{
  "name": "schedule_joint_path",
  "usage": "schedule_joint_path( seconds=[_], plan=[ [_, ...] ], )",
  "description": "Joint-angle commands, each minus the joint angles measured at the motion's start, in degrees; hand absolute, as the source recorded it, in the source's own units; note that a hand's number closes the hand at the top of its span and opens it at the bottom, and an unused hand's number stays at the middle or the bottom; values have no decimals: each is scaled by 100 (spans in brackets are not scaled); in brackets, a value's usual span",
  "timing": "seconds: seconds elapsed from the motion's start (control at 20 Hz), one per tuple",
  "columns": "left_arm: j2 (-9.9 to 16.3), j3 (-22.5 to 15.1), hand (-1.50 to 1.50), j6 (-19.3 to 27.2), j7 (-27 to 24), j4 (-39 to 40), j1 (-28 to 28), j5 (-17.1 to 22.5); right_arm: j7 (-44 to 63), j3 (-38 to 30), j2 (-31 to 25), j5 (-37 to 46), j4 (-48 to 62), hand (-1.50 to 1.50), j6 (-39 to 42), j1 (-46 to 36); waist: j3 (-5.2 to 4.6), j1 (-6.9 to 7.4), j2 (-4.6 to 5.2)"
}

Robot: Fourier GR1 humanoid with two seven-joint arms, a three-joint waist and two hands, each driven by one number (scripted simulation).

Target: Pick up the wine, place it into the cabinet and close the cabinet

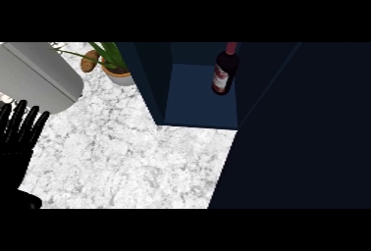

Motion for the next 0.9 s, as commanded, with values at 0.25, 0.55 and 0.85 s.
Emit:
schedule_joint_path(
  seconds=[0.25,0.55,0.85],
  plan=[
    [205,194,-150,-256,69,273,-156,41,1439,543,1890,-609,548,150,-252,-1741,-9,62,-24],
    [173,325,-150,-273,189,417,-215,217,2420,247,3705,-342,2384,150,-652,-3868,9,-63,-48],
    [87,453,-150,-607,15,541,4,144,2201,-756,4007,-1094,4224,150,-771,-5513,35,-176,-33]
  ],
)
